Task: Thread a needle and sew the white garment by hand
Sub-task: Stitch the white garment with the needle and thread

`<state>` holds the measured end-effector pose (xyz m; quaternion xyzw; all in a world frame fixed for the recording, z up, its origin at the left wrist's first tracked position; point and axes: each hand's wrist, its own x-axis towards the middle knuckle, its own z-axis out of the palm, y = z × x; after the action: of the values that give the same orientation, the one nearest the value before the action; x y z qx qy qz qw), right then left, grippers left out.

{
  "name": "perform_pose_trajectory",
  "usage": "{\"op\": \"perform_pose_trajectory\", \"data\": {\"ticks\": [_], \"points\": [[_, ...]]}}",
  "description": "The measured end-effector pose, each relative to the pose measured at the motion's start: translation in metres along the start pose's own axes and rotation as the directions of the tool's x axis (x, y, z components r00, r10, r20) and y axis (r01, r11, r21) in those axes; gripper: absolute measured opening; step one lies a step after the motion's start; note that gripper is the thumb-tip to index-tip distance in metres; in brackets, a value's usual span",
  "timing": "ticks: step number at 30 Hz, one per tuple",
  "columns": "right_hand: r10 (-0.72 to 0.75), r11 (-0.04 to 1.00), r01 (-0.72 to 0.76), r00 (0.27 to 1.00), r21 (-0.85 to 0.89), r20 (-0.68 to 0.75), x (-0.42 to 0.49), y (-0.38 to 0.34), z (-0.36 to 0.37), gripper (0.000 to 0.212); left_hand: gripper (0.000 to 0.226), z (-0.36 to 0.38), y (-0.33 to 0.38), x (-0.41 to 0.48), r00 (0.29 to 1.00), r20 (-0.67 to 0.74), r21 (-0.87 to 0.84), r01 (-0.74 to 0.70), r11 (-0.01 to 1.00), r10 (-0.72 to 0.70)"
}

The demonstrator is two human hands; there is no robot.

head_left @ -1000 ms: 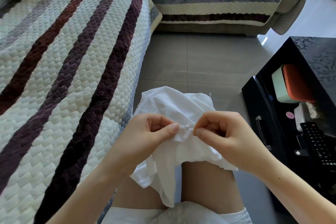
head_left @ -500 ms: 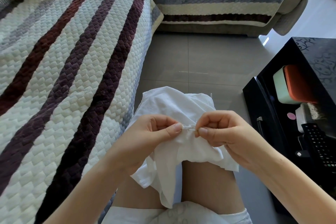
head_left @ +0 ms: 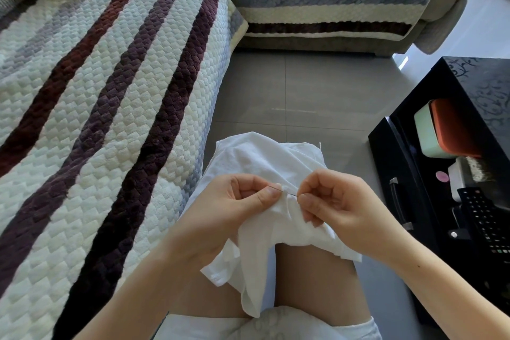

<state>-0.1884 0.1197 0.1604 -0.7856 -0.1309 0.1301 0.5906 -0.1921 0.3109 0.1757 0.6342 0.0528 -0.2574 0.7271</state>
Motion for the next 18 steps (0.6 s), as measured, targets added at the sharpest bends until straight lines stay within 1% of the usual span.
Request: {"op": "perform_pose_trajectory", "data": {"ticks": [2,3,4,5,6,7,8,9,10,12,13,14,16,18], "points": [[-0.031,0.999,0.031,0.999,0.026,-0.03,0.0,-0.003,0.006,0.017,0.013,0.003,-0.003,0.002,0.998,-0.036,0.042,-0.041,0.998,0.042],[-0.048,0.999,0.048,0.998,0.012,-0.05,0.0,-0.003,0.008,0.017,0.013,0.005,-0.004,0.002,0.997,-0.051,0.044,-0.055,0.998,0.057],[-0.07,0.997,0.067,0.995,-0.042,-0.072,-0.001,-0.003,0.01,0.015,0.014,0.005,-0.004,0.003,0.996,-0.061,0.04,-0.062,0.997,0.065],[-0.109,0.982,0.092,0.989,-0.162,-0.097,-0.002,-0.001,0.012,0.01,0.015,0.005,-0.004,0.003,0.995,-0.066,0.041,-0.067,0.997,0.069],[-0.175,0.936,0.125,0.976,-0.329,-0.126,-0.004,0.0,0.012,0.008,0.016,0.005,-0.004,0.003,0.995,-0.068,0.048,-0.071,0.996,0.075],[-0.267,0.849,0.158,0.952,-0.504,-0.151,-0.006,-0.001,0.012,0.013,0.018,0.005,-0.004,0.003,0.994,-0.073,0.053,-0.074,0.996,0.078],[-0.365,0.758,0.191,0.916,-0.623,-0.164,-0.007,-0.001,0.013,0.017,0.019,0.004,-0.005,0.004,0.994,-0.077,0.053,-0.077,0.996,0.081],[-0.456,0.691,0.229,0.874,-0.686,-0.167,-0.006,-0.002,0.014,0.018,0.02,0.004,-0.005,0.005,0.993,-0.077,0.055,-0.08,0.995,0.084],[-0.529,0.648,0.274,0.833,-0.71,-0.161,-0.004,-0.003,0.015,0.016,0.021,0.005,-0.005,0.005,0.993,-0.075,0.064,-0.085,0.994,0.089],[-0.627,0.596,0.358,0.767,-0.719,-0.138,0.0,-0.001,0.017,0.018,0.022,0.007,-0.006,0.006,0.993,-0.064,0.087,-0.093,0.992,0.099],[-0.646,0.595,0.396,0.754,-0.699,-0.123,0.002,0.0,0.017,0.019,0.024,0.007,-0.007,0.006,0.993,-0.061,0.094,-0.093,0.991,0.099],[-0.649,0.617,0.435,0.752,-0.656,-0.111,0.004,0.001,0.016,0.018,0.026,0.008,-0.007,0.006,0.993,-0.058,0.101,-0.096,0.99,0.102],[-0.611,0.722,0.49,0.783,-0.489,-0.117,0.004,0.0,0.014,0.012,0.029,0.009,-0.005,0.003,0.992,-0.046,0.127,-0.112,0.986,0.119],[-0.526,0.843,0.488,0.836,-0.228,-0.155,0.001,-0.006,0.014,0.01,0.028,0.01,-0.001,0.0,0.989,-0.035,0.132,-0.138,0.981,0.144]]}}
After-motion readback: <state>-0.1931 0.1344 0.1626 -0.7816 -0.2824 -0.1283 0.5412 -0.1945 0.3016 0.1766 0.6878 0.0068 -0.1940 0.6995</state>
